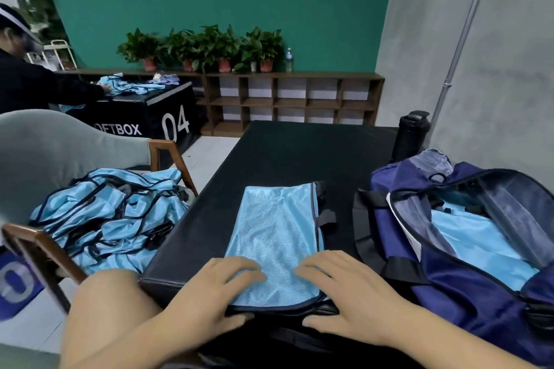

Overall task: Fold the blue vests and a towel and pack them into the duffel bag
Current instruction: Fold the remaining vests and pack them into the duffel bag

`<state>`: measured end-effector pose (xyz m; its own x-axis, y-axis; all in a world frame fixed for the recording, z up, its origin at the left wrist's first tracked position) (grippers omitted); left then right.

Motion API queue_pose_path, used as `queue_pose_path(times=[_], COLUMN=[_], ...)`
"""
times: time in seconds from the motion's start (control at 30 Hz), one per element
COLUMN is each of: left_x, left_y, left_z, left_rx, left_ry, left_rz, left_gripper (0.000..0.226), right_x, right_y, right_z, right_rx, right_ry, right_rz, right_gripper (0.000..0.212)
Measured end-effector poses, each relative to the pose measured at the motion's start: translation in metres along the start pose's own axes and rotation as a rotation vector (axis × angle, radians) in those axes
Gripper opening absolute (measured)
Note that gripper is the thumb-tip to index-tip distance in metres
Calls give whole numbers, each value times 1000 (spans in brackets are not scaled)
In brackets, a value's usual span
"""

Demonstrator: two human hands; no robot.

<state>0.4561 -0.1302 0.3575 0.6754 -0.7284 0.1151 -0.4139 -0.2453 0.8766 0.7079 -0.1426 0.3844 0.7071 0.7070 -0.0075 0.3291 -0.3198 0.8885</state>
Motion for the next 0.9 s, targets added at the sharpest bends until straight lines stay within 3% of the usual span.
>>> queue_pose_path(times=[0.07, 0.33, 0.53, 0.6, 0.7, 0.9], left_x=[-2, -4, -9, -9, -12, -16], left_y=[1, 24, 41, 45, 50, 57], left_z=[1, 4, -2, -4, -7, -21], left_rx=[-5, 144, 216, 224, 255, 374], left_ry=[11, 64, 226, 289, 429, 578], left_rz=[24, 103, 158, 234, 422, 570], left_gripper=[69, 31, 14, 16, 15, 8], right_x=[-1, 4, 6, 9, 12, 18], right_y=[-2, 1, 4, 6, 18, 44], right_z=[2, 4, -5, -5, -6, -23], right_rx=[-11, 38, 46, 56, 117, 362], right_ry=[20, -39, -71, -120, -252, -484], right_rz=[15, -60, -29, -61, -140, -298], right_gripper=[68, 38, 16, 11, 21, 11])
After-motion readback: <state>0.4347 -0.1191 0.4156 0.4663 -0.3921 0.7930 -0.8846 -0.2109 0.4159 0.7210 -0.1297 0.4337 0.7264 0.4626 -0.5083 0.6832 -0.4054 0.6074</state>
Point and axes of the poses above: each hand's wrist, its own z-axis away from the middle knuckle, its own y-axis out of the back of the hand, x = y × z, the point moved 6 cm from there along -z, towards the middle knuckle, and after that the axes turned 12 degrees about x, right-handed, at the moved point
